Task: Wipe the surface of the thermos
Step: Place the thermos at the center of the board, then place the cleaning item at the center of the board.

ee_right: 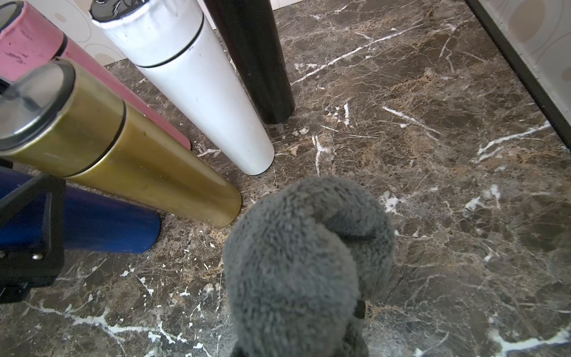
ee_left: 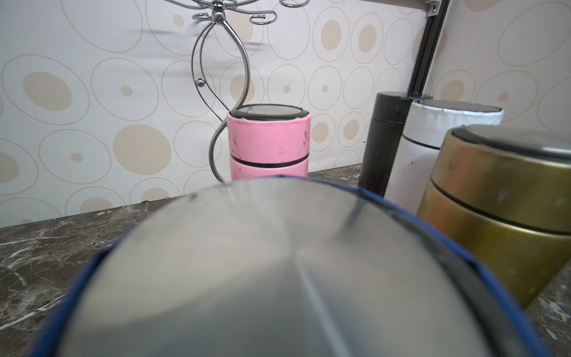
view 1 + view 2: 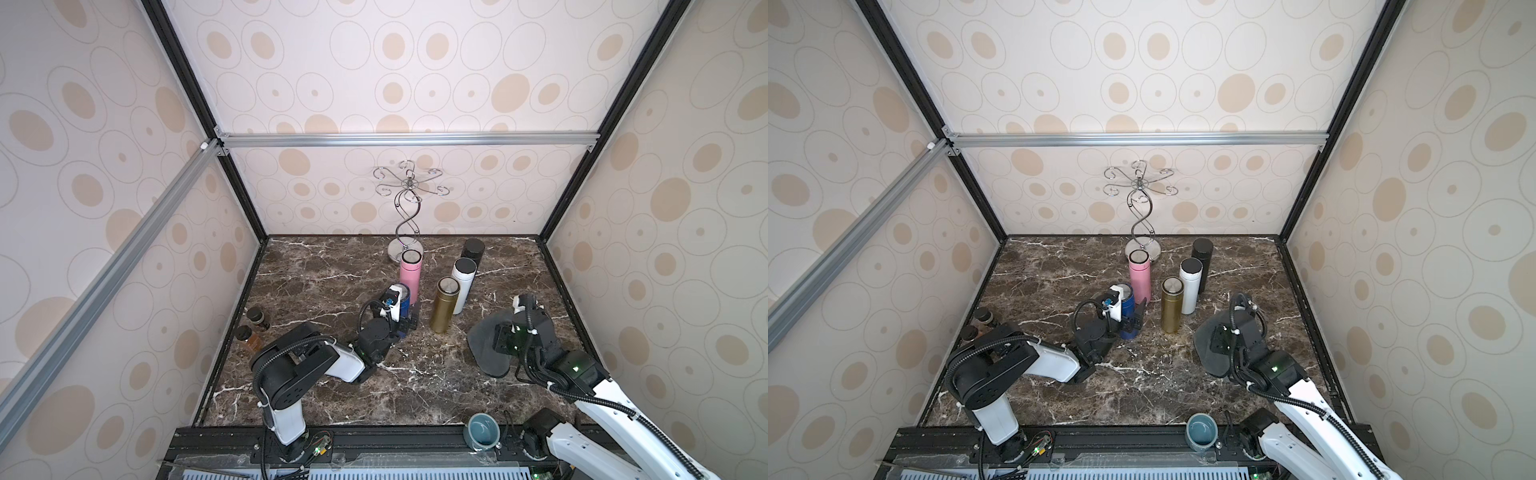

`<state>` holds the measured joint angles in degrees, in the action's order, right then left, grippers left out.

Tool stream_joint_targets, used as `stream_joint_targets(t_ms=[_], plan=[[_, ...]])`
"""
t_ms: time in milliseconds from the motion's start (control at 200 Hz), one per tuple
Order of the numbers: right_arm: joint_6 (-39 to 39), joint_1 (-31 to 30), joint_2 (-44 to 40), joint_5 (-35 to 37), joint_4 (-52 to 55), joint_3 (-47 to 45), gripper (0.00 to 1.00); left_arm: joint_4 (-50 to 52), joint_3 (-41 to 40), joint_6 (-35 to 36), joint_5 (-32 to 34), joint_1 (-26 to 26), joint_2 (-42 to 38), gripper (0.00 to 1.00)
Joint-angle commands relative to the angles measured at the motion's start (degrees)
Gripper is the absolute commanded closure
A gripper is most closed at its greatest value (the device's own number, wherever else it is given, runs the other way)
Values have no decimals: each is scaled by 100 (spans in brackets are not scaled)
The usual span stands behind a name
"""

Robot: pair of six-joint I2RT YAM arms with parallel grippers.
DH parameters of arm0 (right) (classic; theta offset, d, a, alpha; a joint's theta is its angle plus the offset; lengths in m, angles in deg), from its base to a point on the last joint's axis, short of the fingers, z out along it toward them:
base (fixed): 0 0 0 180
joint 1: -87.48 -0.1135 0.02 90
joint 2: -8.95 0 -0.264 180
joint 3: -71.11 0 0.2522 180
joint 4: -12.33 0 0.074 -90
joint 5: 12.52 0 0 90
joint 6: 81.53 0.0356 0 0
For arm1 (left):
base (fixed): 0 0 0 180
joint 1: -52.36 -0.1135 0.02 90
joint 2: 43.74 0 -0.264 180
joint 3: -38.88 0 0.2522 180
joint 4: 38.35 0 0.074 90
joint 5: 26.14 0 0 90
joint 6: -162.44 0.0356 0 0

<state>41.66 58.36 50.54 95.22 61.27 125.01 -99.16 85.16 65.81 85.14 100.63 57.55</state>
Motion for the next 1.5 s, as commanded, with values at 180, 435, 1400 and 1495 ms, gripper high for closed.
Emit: stream_joint_targets(t_ms=[180,435,1400,1495], plan=[[108,65,55,62,-248,-118,100,-426,-228,96,-16,31,-351,0],[31,405,258,-239,-472,-122,100,-540,-632,52,-125,46,-630,0],[-169,491,566,-511,-1094,-337,1,632,-1429,318,215,147,-3385,0],[-284,495,535,-466,-766,28,1,915,-1458,350,585,147,-3846,0]])
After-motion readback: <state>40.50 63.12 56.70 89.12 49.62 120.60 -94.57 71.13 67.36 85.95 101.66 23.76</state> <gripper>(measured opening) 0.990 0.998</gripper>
